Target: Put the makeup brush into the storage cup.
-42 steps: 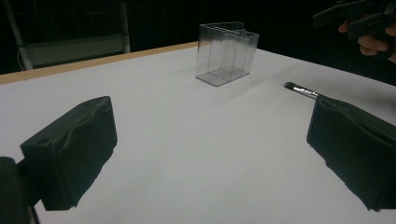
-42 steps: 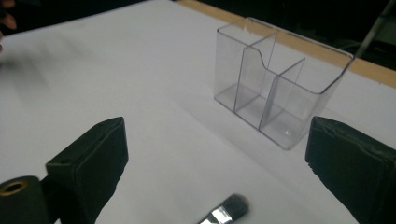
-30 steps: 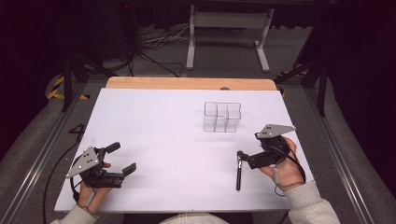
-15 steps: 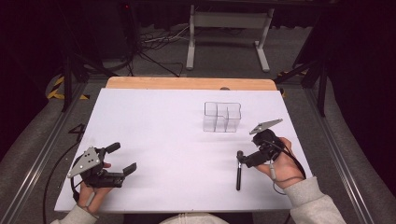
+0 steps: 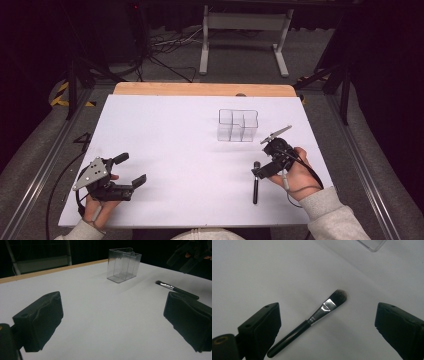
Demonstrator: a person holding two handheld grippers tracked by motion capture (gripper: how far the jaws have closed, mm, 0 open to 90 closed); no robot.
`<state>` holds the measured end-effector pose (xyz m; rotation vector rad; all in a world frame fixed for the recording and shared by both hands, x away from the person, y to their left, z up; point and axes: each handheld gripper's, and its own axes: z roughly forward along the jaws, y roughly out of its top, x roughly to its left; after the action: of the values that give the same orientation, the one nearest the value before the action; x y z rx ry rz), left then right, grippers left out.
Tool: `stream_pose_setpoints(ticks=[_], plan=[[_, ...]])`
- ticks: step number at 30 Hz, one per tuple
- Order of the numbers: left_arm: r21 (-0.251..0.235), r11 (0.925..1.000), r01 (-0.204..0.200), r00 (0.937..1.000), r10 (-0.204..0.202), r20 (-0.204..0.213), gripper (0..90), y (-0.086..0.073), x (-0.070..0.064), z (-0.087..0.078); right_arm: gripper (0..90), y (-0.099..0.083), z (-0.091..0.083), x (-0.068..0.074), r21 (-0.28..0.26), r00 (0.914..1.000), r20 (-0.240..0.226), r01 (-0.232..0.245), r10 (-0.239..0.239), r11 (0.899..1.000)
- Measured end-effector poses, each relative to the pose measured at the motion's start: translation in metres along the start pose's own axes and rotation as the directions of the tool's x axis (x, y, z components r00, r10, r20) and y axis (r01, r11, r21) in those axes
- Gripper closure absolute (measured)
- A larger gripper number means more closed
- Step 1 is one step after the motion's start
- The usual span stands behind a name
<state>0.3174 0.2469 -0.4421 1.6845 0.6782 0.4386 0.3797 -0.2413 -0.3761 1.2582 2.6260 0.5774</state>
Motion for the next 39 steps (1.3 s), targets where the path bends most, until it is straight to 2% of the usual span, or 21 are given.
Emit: stream_pose_setpoints(ticks=[13,17,31,39], plan=[[0.0,1.0,0.003,1.0,-0.003,0.004,3.1,0.0,0.0,0.0,8.3,0.005,0.013,0.002,0.095,0.9998,0.018,-0.008,0.007,0.995],[0.0,0.9998,0.018,0.9998,-0.018,0.007,2.9,0.0,-0.001,0.001,10.7,0.005,0.017,0.003,0.111,0.9999,0.012,-0.008,0.007,0.994],[0.004,1.0,0.005,1.0,-0.005,0.001,3.0,0.0,0.0,0.0,11.4,0.004,0.031,0.006,0.163,0.9995,0.024,-0.026,0.022,0.986],[0.004,1.0,0.007,1.0,-0.007,0.001,2.9,0.0,0.0,0.0,15.6,0.004,0.041,0.01,0.189,0.9994,0.032,-0.014,0.008,0.982]])
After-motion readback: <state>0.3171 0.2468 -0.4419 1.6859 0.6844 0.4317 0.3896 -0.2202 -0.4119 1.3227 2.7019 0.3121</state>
